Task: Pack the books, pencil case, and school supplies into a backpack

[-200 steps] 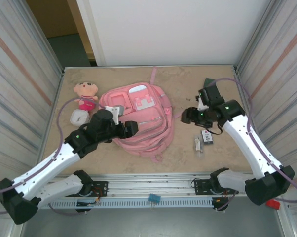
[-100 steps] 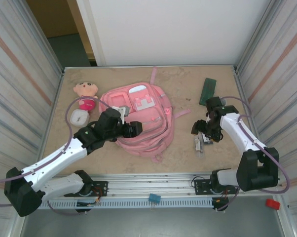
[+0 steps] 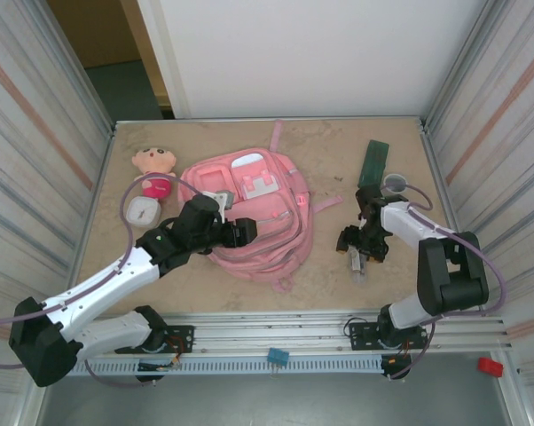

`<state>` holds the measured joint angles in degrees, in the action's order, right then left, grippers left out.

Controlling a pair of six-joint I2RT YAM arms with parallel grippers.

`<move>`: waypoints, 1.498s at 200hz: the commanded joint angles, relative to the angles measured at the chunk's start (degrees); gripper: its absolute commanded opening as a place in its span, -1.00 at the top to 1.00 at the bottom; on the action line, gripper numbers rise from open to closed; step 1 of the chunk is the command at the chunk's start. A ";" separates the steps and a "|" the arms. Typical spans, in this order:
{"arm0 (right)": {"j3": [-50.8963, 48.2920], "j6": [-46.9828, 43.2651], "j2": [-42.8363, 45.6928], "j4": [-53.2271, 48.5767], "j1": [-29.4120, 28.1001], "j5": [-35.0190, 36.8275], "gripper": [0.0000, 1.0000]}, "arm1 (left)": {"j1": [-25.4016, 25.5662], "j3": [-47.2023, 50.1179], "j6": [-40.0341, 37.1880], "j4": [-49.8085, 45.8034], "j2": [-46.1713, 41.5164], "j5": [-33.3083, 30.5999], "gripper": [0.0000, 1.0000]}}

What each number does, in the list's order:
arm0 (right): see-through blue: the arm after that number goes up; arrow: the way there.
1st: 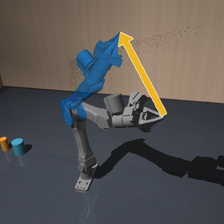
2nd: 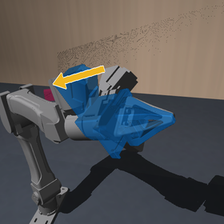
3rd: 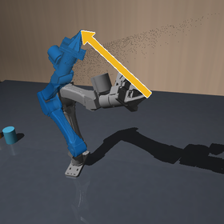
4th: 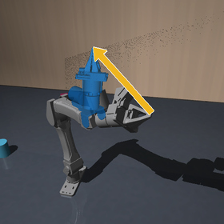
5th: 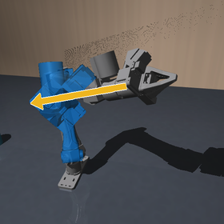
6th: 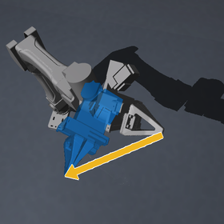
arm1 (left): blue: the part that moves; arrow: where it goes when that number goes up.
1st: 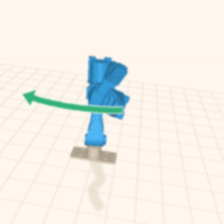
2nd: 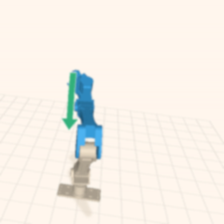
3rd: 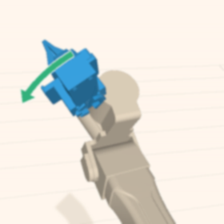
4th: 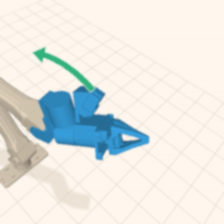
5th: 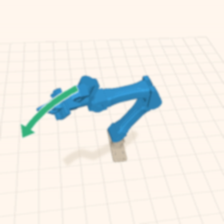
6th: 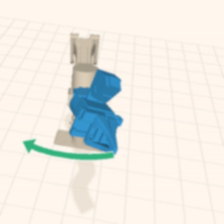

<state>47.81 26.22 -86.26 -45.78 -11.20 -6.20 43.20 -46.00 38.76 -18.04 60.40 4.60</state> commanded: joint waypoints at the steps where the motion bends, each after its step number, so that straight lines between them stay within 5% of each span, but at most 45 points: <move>1: -0.86 -1.09 -1.44 1.33 -1.13 -1.40 -0.49 | -0.27 0.56 -0.79 1.02 0.19 -0.55 -0.42; 27: -0.61 -0.49 -1.34 1.16 -2.90 -4.37 -0.38 | -0.31 0.56 -0.62 1.26 0.41 -0.46 -0.42; 113: 0.55 0.30 1.43 -3.60 -6.11 -0.32 -0.51 | -0.34 0.44 -0.27 1.91 1.74 0.86 -0.42; 193: 7.92 -5.94 2.51 -8.01 0.50 -0.80 -0.54 | -0.37 0.27 -0.35 1.30 1.03 0.05 -0.42; 299: 2.29 0.28 0.22 -6.46 -10.90 -6.41 -0.52 | -0.61 0.19 0.09 2.30 2.89 0.98 -0.43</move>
<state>50.78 23.86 -85.95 -51.99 -19.81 -9.15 43.09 -46.00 38.81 -16.58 62.98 4.95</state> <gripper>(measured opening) 0.762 0.712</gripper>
